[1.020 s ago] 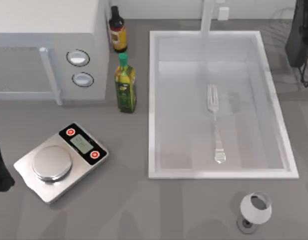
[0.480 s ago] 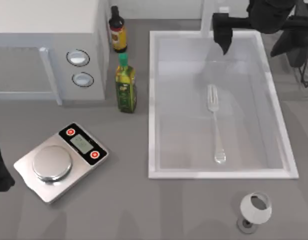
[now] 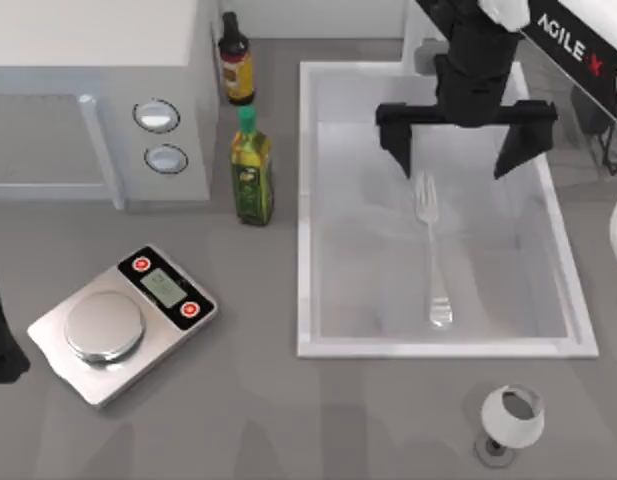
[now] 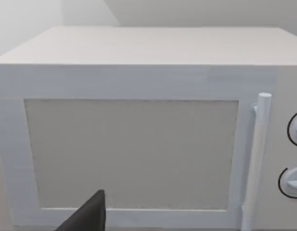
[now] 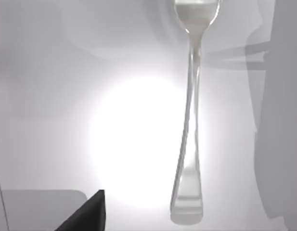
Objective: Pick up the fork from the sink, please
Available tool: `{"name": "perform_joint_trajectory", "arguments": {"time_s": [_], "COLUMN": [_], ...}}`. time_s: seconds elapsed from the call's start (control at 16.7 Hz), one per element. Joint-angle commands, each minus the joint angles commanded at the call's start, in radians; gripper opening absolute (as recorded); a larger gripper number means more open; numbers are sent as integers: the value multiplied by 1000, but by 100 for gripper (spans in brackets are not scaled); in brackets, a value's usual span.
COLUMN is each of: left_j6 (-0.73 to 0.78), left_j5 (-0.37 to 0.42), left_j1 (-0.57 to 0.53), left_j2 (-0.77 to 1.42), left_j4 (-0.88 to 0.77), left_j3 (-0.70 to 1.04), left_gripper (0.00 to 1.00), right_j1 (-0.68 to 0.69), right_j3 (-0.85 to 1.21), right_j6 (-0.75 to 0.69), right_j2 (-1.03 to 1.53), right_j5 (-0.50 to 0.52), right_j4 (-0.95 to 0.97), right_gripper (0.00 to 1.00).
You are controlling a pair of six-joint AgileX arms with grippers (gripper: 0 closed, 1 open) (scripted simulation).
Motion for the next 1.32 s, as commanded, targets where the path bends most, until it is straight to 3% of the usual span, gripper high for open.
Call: {"name": "perform_joint_trajectory", "arguments": {"time_s": [0.48, 1.02, 1.32], "left_j6": [0, 0, 0], "left_j5": [0, 0, 0], "left_j1": [0, 0, 0], "left_j2": [0, 0, 0], "left_j4": [0, 0, 0], "left_j3": [0, 0, 0], "left_gripper": [100, 100, 100], "right_j1": [-5, 1, 2], "right_j3": [-10, -327, -386], "right_j6": [0, 2, 3], "right_j2": [12, 89, 108], "right_j5": [0, 1, 1], "right_j4": [13, 427, 490], "right_gripper": [100, 100, 100]}}
